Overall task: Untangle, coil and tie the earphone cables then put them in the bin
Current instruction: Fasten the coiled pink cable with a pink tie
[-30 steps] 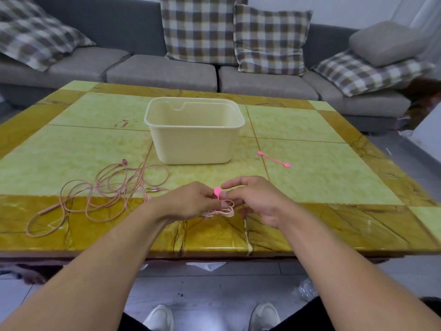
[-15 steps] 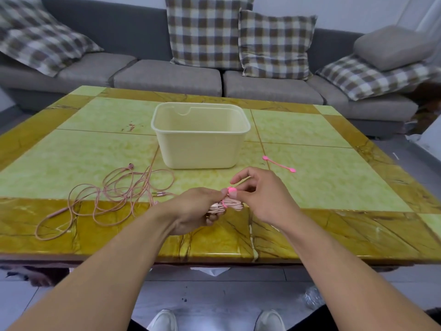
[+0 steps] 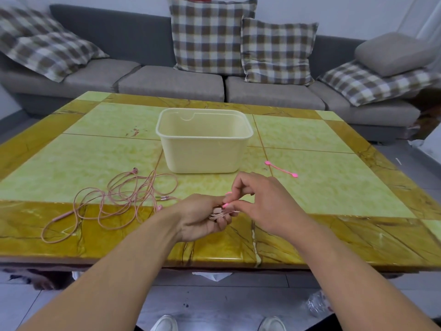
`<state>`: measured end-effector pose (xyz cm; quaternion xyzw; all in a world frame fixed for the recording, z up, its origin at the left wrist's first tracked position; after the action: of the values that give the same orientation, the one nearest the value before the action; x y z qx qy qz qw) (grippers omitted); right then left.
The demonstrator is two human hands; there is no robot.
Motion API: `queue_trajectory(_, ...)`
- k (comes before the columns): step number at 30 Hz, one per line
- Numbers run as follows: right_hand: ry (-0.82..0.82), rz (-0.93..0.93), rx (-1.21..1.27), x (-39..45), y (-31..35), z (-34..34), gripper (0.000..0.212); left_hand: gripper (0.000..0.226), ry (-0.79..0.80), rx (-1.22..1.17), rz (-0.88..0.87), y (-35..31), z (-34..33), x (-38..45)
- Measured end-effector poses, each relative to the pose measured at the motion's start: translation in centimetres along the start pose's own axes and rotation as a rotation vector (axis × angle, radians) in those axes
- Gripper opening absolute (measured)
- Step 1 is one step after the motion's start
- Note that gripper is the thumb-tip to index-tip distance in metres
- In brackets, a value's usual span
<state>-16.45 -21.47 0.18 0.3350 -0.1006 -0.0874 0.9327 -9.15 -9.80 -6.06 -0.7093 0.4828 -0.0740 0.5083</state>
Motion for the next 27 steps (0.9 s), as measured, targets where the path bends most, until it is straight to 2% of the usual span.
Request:
queue_trajectory(4, -0.004, 0.001, -0.033, -0.1, 0.0, 0.1, 0.022, 0.024, -0.015, -0.124, -0.004, -0.3, -0.2, 0.2)
queue_trajectory(10, -0.041, 0.000, -0.015, 0.3, -0.5, -0.3, 0.029, 0.022, -0.033, 0.003, -0.029, -0.3, -0.3, 0.2)
queue_trajectory(16, -0.057, -0.114, 0.283, 0.6, -2.0, 0.3, 0.026, 0.015, 0.026, 0.016, -0.058, -0.6, -0.3, 0.1)
queue_trajectory(18, 0.004, -0.140, 0.358, 0.8, -2.4, 0.4, 0.017, 0.016, 0.058, 0.027, -0.063, -0.8, -0.5, 0.0)
queue_trajectory(21, 0.085, -0.165, 0.421, 0.7, -2.3, 0.3, 0.025, 0.019, 0.092, 0.045, -0.082, -0.8, -0.9, -0.1)
queue_trajectory(27, -0.063, -0.227, 0.392, 0.4, -2.6, -0.3, 0.003, 0.029, -0.090, 0.130, -0.284, -0.8, -0.5, 0.8)
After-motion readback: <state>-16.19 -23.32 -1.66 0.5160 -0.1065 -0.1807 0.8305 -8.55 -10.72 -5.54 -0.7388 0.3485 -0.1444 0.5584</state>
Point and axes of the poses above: each hand's wrist, its own x-axis towards the middle knuckle, its own z-axis out of the back of the hand, y = z × x, the point moved 4 cm from there along x, towards the middle knuckle, and after that the axes turned 11 degrees about -z, right-handed, at the moved point
